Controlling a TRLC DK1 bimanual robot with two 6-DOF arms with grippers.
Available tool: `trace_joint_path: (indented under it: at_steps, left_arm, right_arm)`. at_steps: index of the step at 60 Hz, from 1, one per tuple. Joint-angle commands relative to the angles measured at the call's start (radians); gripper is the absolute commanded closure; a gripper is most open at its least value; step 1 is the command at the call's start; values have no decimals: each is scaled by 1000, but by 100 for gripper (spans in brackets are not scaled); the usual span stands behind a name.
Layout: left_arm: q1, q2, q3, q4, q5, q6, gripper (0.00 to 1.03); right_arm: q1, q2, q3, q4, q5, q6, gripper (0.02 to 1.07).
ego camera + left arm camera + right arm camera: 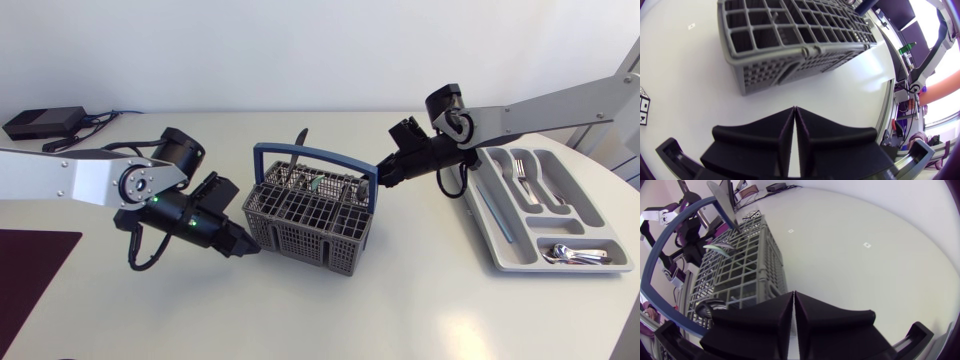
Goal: Transfer all utensils from the basket to the drawer tray.
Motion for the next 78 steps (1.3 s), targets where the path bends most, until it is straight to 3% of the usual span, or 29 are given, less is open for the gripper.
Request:
trace_joint_path:
  at_steps: [1, 12, 36, 56, 63, 66, 71, 78]
  left_arm:
    - [28, 49, 57, 24, 11, -18, 98]
    - [53, 118, 135, 56, 11, -36, 98]
    - [96, 330, 398, 56, 12, -95, 98]
    - [60, 465, 560, 42, 11, -118, 98]
    - [85, 454, 562, 10, 11, -95, 98]
    - [103, 428, 553, -27, 11, -59, 97]
    - [123, 354, 510, -80, 11, 2, 94]
    - [149, 173, 361, -80, 5, 65, 88]
  right_arm:
    - [3, 5, 3, -49, -27, -22, 101]
    - [-8, -69, -78, -144, -58, -117, 101]
    - [54, -286, -319, -219, -61, -192, 101]
    - [305, -320, -422, -165, 22, -113, 101]
    - [305, -375, -437, -129, 60, -74, 101]
    - [267, -400, -436, -129, 71, -76, 96]
    - [187, -434, -434, -132, 72, -99, 75]
    - [72, -441, -409, -144, 68, -146, 64]
